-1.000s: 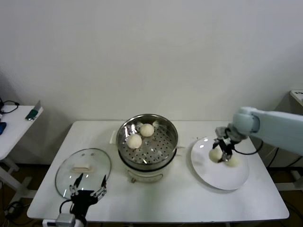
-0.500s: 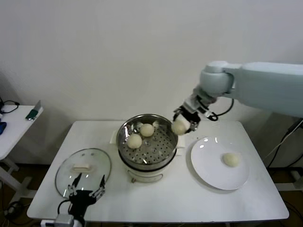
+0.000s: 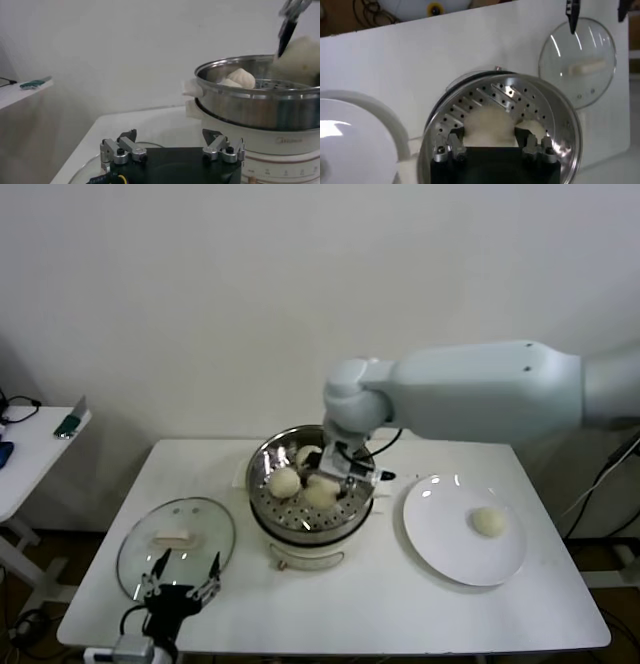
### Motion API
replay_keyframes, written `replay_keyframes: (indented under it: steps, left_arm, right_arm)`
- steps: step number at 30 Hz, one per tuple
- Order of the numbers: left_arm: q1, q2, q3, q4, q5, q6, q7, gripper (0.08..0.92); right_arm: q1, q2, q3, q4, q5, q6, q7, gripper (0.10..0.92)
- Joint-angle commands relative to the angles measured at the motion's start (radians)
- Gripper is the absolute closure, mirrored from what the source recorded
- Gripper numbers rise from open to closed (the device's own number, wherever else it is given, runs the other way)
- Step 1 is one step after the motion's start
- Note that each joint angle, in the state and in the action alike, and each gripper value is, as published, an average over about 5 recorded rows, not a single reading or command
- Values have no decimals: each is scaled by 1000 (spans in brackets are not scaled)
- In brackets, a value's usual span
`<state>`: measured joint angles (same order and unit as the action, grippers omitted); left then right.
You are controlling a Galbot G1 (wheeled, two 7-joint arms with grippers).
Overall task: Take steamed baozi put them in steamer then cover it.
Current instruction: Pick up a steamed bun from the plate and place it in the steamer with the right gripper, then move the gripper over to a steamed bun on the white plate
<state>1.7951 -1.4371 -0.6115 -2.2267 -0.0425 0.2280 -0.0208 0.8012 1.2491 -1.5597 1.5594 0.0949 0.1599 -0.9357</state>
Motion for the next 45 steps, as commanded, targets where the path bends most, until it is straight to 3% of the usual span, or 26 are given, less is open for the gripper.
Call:
replay_keyframes:
  steps: [1,13,19,23,31,35,38,45]
  left_arm:
    - [0,2,0,0,-1,1,0,177]
    - [2,0,-6,0,-9,1,0,177]
    - [3,0,-5,0,-7,-2,-1,177]
    - [5,0,-5,0,-5,-4,-1,177]
    - [6,4,-7,0,3,-11,-1,177]
    - [1,9,-10,0,3,-11,-1,177]
    - [-6,9,-7,0,2,-8,1,177]
    - [-23,4,1,0,0,2,5,177]
  right_arm:
    - [-152,106,17,-104,-128,35,14,347]
    - [-177,115,11,-150,-126,37,-1,338]
    - [-136,94,20,-151,-95,52,7,222]
    - [-50,37,28,-138,-1,59,-56,204]
    - [150,-249,-93,-205,356,-33,-152,202]
    - [211,-412,-224,-239,442,-133,-130,203]
    - [194,-542,-280,-244,416,-198,-112,203]
    - [-70,-764,-130,-283,182,-255,-81,203]
